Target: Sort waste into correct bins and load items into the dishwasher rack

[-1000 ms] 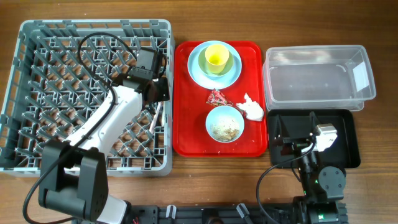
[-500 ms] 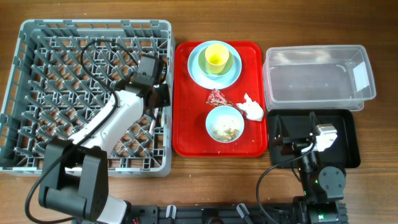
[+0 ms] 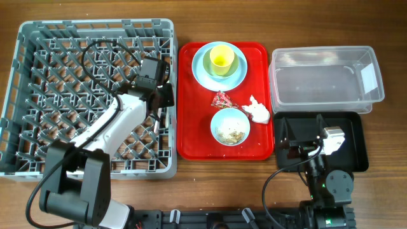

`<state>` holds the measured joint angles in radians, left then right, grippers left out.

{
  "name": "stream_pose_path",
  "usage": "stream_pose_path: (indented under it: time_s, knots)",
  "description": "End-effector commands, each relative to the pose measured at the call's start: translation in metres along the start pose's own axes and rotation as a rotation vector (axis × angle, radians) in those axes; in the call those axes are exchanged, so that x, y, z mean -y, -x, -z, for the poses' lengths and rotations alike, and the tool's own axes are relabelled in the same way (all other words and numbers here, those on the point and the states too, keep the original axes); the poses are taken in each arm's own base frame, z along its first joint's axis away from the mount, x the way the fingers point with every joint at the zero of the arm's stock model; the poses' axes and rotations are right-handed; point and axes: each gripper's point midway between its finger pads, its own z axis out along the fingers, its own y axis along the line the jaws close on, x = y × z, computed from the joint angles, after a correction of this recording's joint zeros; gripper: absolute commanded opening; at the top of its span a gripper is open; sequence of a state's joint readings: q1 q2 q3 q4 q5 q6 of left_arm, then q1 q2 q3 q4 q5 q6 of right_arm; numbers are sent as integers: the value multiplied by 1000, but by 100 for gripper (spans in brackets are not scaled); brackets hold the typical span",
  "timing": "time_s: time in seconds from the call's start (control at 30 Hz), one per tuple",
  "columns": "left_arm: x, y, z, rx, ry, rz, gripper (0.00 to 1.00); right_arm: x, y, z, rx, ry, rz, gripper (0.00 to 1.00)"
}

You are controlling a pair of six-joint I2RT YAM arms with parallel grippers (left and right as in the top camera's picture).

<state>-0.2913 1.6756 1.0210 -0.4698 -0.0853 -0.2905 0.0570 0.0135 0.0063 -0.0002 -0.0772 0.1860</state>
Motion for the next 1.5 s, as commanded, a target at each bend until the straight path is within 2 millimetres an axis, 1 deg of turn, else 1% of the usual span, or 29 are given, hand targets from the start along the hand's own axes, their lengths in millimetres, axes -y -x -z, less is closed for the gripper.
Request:
stream_pose_path:
  time_s: [0.0, 0.1, 0.23, 0.33, 0.47, 0.57, 0.67, 0.77, 0.87, 0.93, 1.0, 1.07, 1.13, 1.2, 1.43, 1.47]
  knots:
    - [1, 24, 20, 81, -12, 17, 4, 1, 2, 0, 9, -7, 0, 100]
    - [1, 32, 29, 119, -13, 24, 4, 1, 2, 0, 9, -7, 1, 100]
    - [-4, 40, 35, 163, 19, 30, 4, 1, 2, 0, 9, -7, 1, 100]
    - [-4, 42, 36, 169, 15, 34, 4, 1, 2, 0, 9, -7, 1, 100]
    - [-6, 37, 35, 149, 19, 94, 4, 1, 2, 0, 9, -7, 0, 100]
    - [-12, 37, 35, 156, 50, 164, 4, 1, 2, 0, 9, -7, 1, 100]
    - [-12, 39, 37, 163, 47, 166, 4, 1, 2, 0, 9, -7, 0, 100]
    - [-11, 44, 43, 158, 50, 165, 4, 1, 2, 0, 9, -7, 1, 100]
    - [-7, 55, 56, 165, 46, 165, 4, 1, 2, 0, 9, -7, 1, 100]
    - [-6, 59, 59, 170, 43, 167, 4, 1, 2, 0, 9, -7, 1, 100]
    - [-6, 55, 58, 153, 41, 164, 4, 1, 2, 0, 9, -7, 1, 100]
    - [-8, 42, 53, 99, 54, 161, 4, 1, 2, 0, 9, -7, 1, 100]
    - [-10, 35, 47, 67, 69, 167, 4, 1, 2, 0, 9, -7, 1, 100]
    - [-7, 30, 41, 40, 53, 171, 4, 1, 2, 0, 9, -7, 1, 100]
    - [-6, 30, 32, 31, 54, 174, 5, 1, 2, 0, 9, -7, 0, 100]
    - [-5, 30, 32, 32, 53, 174, 12, 1, 2, 0, 9, -7, 1, 100]
